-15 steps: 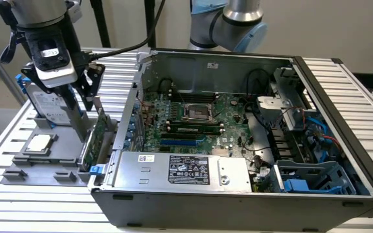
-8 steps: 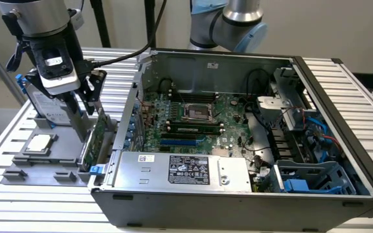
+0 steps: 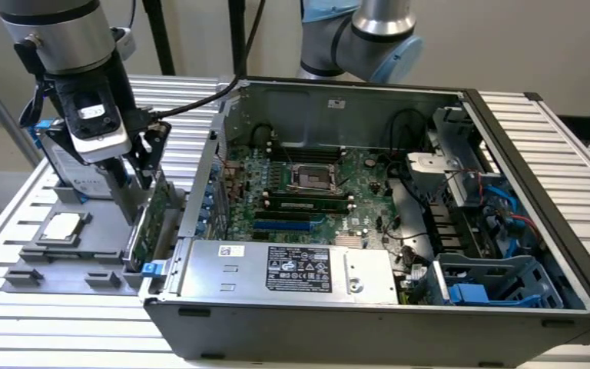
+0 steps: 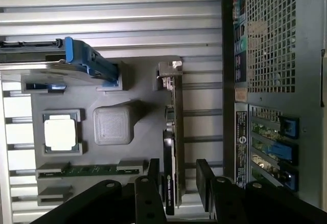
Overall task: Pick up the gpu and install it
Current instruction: 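Pick up the gpu and move the gpu toward the slot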
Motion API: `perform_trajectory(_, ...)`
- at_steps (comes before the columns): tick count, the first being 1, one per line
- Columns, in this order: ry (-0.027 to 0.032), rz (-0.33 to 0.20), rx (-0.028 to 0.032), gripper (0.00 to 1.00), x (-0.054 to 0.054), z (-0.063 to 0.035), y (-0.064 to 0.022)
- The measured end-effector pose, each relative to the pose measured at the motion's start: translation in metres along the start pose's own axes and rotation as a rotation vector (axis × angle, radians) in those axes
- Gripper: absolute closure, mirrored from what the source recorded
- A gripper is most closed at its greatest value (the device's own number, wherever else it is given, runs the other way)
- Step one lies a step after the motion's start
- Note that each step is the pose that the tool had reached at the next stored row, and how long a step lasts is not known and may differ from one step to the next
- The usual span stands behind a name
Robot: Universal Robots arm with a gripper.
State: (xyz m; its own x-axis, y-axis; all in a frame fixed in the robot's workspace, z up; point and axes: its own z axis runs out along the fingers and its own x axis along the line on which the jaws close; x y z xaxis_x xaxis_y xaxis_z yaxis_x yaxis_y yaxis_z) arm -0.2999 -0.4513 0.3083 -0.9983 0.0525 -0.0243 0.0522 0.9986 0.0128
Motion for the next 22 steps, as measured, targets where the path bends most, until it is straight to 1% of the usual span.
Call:
perform_trajectory(15, -0.0006, -0.001, 0.0004, 0.58, 0.004, 0.0272, -0.0022)
perform_trajectory(19, -0.0022, -0.001, 0.0004, 0.58, 0.004, 0.0344, -0.0032)
perform_trajectory(22, -0.0049, -0.001, 0.0001, 0.58, 0.005, 0.0397, -0.0041)
